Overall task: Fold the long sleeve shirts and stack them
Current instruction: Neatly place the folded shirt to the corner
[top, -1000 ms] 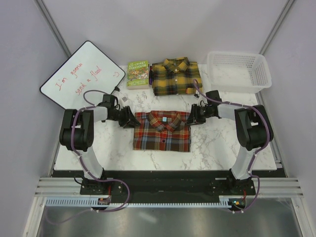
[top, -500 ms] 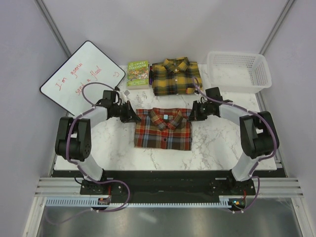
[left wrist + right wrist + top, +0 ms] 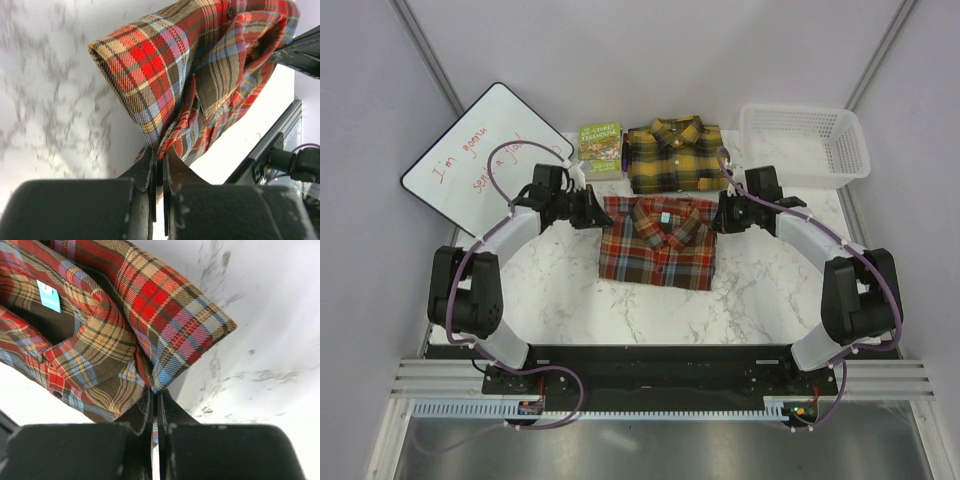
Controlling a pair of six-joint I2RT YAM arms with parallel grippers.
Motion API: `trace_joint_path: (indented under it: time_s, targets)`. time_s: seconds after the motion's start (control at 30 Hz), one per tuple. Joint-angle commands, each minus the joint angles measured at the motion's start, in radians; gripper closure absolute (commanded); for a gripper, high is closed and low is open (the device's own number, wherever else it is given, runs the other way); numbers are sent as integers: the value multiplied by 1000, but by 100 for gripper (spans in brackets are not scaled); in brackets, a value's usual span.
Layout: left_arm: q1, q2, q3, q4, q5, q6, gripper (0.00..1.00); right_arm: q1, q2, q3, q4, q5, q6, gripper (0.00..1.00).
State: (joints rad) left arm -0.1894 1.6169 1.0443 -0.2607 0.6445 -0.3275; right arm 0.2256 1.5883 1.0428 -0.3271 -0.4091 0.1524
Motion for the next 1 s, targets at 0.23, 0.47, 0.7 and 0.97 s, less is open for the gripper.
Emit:
trace_joint_path:
  time_s: [0.23, 0.47, 0.7, 0.97]
  targets:
    - [-35, 188, 426, 66, -51, 38, 98, -32, 59, 334, 8, 154, -112, 100]
    - [-59, 418, 746, 86, -94, -5, 98, -63, 237, 618, 0, 191, -128, 100]
    - [-61, 561, 959, 175, -152, 5, 98, -92, 390, 828, 8, 220, -143, 100]
    - [-61, 641, 979, 218, -184, -45, 98, -101, 544, 1031, -7, 230, -126, 100]
